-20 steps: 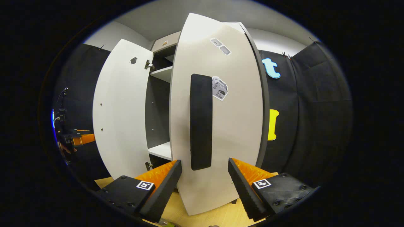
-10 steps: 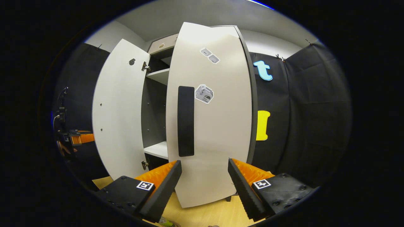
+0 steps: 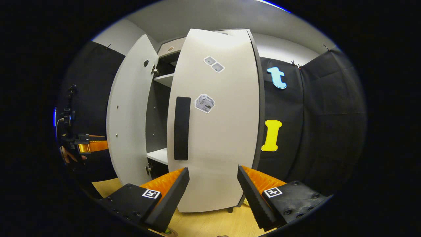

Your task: Grasp the bottle in the cabinet with the left hand and place it on the coaster, then close the right door with the right hand and the left door with the left hand.

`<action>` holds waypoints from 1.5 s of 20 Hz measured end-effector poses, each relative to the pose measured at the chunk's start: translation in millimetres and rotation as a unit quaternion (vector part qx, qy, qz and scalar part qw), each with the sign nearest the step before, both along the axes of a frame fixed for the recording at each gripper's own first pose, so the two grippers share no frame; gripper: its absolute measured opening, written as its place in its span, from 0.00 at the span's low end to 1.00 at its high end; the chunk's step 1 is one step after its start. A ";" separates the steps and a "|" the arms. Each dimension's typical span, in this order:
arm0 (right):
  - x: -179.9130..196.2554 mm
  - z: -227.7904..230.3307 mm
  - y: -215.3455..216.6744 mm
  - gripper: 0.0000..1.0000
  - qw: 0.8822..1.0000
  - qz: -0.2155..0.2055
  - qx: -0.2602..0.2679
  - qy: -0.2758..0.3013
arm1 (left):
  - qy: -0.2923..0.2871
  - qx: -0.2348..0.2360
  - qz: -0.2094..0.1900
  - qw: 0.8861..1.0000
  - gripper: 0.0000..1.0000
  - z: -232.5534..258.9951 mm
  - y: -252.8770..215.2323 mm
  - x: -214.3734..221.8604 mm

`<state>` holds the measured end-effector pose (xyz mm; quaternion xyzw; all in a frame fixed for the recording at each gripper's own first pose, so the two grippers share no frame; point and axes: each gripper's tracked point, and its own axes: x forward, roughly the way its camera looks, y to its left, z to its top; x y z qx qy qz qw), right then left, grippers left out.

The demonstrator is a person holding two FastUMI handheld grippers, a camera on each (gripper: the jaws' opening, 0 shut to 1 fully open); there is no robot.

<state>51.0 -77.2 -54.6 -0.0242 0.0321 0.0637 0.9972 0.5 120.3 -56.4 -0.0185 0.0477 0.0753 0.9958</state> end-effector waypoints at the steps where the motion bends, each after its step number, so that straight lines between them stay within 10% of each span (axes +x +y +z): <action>1: 1.5 3.1 -6.6 0.98 1.000 -0.001 0.001 -0.003 | -0.003 -0.004 -0.008 1.000 0.94 -2.8 -11.8 10.1; 10: -6.5 19.1 -46.2 0.98 1.000 -0.011 0.015 -0.018 | -0.010 0.034 -0.054 0.998 0.94 2.9 -78.6 51.1; 30: -30.5 29.3 -23.1 0.98 0.999 0.007 0.031 -0.029 | 0.004 0.054 -0.019 0.998 0.94 8.3 -51.0 3.7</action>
